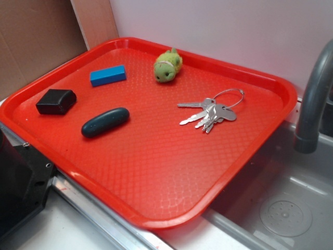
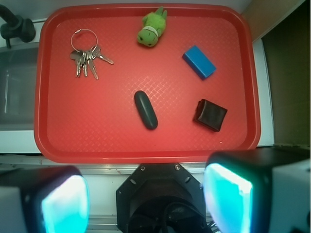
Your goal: Grab the green animal.
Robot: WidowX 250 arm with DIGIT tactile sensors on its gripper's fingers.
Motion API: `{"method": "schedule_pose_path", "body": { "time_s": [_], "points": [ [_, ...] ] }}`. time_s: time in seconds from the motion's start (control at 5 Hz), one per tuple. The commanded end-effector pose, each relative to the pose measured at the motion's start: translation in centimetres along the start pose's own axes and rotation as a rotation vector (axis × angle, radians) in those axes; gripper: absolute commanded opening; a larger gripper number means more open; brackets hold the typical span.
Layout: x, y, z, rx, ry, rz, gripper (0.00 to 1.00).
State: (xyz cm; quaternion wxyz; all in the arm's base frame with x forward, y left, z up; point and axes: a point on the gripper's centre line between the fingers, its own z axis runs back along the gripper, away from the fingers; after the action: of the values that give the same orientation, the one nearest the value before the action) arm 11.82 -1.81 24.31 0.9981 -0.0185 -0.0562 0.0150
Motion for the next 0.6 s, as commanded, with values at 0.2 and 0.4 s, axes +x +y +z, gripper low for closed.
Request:
{"method": "schedule_pose_path", "body": {
  "time_s": [0.2,0.4],
  "points": [
    [5.0,-0.1,-0.7,0.012,0.0,0.09,1.0],
    [9.9,0.3,-1.4,0.024,0.021,0.168,1.0]
  ]
}}
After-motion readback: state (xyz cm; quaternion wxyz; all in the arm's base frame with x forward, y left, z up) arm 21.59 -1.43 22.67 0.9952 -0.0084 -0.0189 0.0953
